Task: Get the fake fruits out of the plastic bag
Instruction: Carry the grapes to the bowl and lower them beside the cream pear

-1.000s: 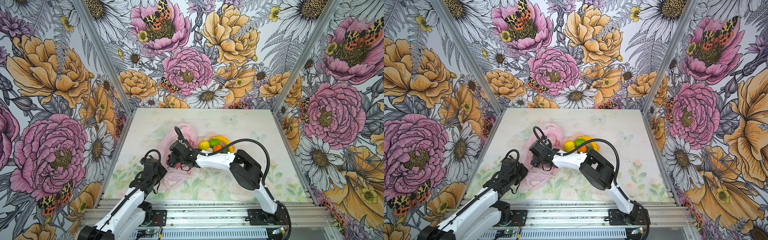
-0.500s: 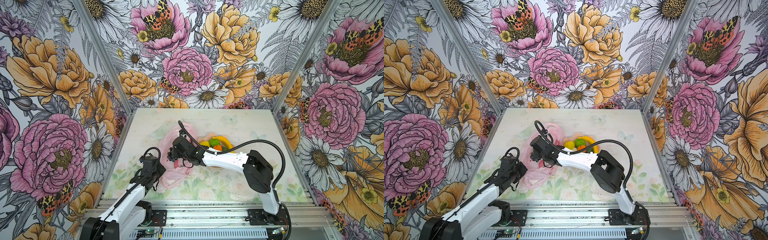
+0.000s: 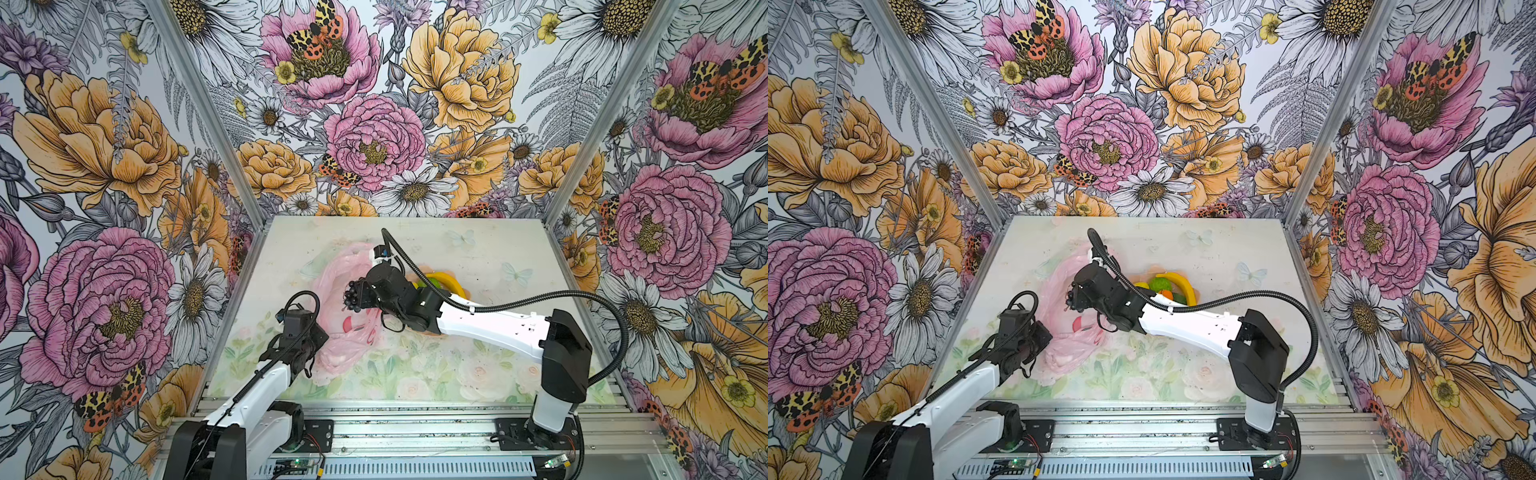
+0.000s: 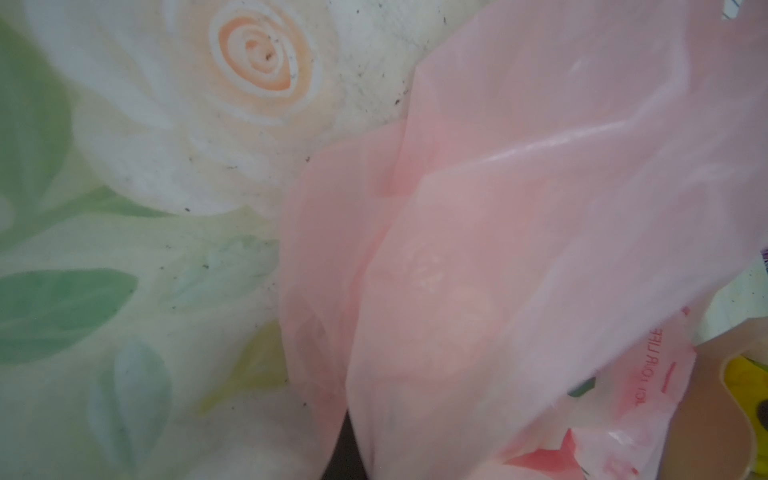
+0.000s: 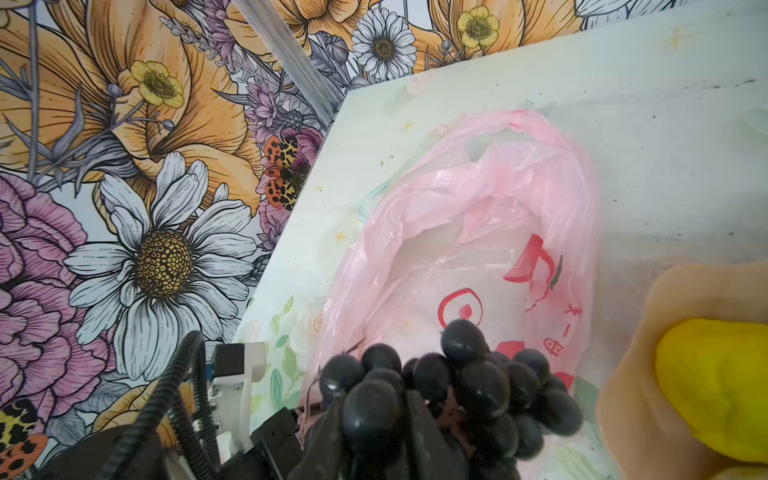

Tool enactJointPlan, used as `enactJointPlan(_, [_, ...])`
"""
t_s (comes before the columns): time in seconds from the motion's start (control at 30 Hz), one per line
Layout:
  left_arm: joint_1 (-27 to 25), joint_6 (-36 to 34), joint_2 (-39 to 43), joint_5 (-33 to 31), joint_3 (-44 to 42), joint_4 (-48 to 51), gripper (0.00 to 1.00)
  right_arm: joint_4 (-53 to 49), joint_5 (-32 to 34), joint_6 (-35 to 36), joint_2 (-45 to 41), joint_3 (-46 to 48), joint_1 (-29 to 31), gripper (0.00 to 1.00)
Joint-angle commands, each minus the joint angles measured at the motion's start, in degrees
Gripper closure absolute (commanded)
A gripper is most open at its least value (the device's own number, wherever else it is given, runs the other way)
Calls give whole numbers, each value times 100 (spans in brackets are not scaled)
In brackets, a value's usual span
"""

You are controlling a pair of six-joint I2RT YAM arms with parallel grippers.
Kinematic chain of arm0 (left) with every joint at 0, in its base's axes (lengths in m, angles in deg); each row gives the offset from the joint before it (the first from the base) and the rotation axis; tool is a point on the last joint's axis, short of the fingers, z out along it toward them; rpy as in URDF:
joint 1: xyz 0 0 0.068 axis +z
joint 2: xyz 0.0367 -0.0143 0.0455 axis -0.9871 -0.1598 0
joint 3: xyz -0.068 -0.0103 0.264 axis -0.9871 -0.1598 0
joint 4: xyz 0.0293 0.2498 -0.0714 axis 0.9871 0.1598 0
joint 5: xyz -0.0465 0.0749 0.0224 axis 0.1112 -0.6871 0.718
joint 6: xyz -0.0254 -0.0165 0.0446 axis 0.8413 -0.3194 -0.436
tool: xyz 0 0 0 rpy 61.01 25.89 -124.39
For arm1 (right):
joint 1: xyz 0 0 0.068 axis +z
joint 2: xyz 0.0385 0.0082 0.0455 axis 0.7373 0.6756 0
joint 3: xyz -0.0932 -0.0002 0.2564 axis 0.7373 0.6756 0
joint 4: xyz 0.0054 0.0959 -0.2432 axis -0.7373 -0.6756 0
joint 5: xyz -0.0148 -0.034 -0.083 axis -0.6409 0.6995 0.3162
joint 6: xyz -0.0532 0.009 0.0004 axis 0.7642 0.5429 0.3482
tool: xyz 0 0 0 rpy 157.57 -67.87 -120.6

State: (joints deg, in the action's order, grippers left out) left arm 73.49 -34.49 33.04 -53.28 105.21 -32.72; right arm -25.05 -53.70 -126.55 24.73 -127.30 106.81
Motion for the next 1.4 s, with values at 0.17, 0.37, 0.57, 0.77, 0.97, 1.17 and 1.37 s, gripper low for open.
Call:
enactJointPlan(0.17, [69, -134, 33, 92, 96, -161, 100, -142, 562, 171, -1262, 640, -7, 75])
enactJointPlan(0.37, [79, -123, 26, 92, 92, -167, 100, -415, 959, 54, -2055, 1173, 13, 75])
enactJointPlan(0.57, [77, -137, 12, 120, 92, -174, 100, -715, 1268, -201, -2686, 1709, 20, 75])
enactJointPlan(0.77, [83, -149, 15, 144, 97, -170, 100, -1015, 1557, -499, -3199, 2269, 11, 75])
enactJointPlan(0.97, [81, -150, -13, 161, 100, -178, 100, -1171, 1818, -691, -3482, 2685, -16, 75])
enactJointPlan(1.17, [81, -150, -3, 174, 104, -169, 100, -1162, 1969, -845, -3423, 3010, -113, 75])
enactJointPlan(1.37, [81, -159, -20, 185, 108, -169, 100, -1156, 2045, -907, -3222, 3113, -230, 74])
